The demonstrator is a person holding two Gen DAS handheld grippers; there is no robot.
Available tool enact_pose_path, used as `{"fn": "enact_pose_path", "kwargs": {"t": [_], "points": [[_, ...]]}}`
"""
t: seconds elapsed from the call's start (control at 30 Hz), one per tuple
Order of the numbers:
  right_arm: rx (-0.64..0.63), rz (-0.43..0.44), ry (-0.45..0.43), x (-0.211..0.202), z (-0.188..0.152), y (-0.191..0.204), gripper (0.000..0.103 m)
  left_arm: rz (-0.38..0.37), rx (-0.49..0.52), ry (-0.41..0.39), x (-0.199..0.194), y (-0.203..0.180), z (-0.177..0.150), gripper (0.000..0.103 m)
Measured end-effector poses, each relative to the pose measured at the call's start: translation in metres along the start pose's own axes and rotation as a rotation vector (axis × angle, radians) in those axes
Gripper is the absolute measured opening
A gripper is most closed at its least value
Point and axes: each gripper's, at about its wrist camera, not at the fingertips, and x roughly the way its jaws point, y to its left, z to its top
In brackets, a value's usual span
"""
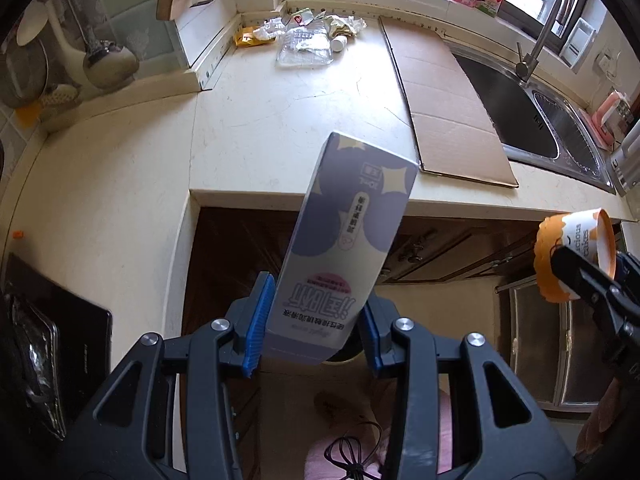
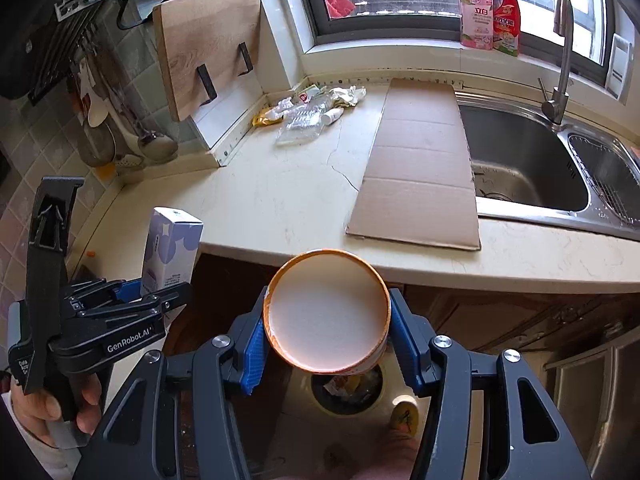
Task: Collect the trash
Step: 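Carry the box and paper cup over the trash bin and open both tools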
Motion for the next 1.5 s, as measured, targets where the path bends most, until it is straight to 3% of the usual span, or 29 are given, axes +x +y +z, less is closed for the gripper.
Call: {"fn": "enact_pose_path", "kwargs": {"t": [0.27,0.73,1.2,1.5], "points": [[-0.005,0.019,0.069,-0.001,-0.044,-0.004,0.054,0.027,0.034,0.019,0.010,-0.020,-0.045,0.037],[-0.074,0.055,0.234,0.057,-0.083,-0.012,0.054,0.022,-0.025,0.170,0.079,-0.036,-0.108,0.037],[0.011,0.113,0.436,0.211,-0.164,-0.056,0.054,-0.025,-0.151,0.290,0.209,-0.033,-0.173,0.037],[0.047,0.124,0.463,0.318,-0.203,-0.073,0.056,-0.055,-0.215,0.292,0.300,-0.016,-0.197,0.037]]}}
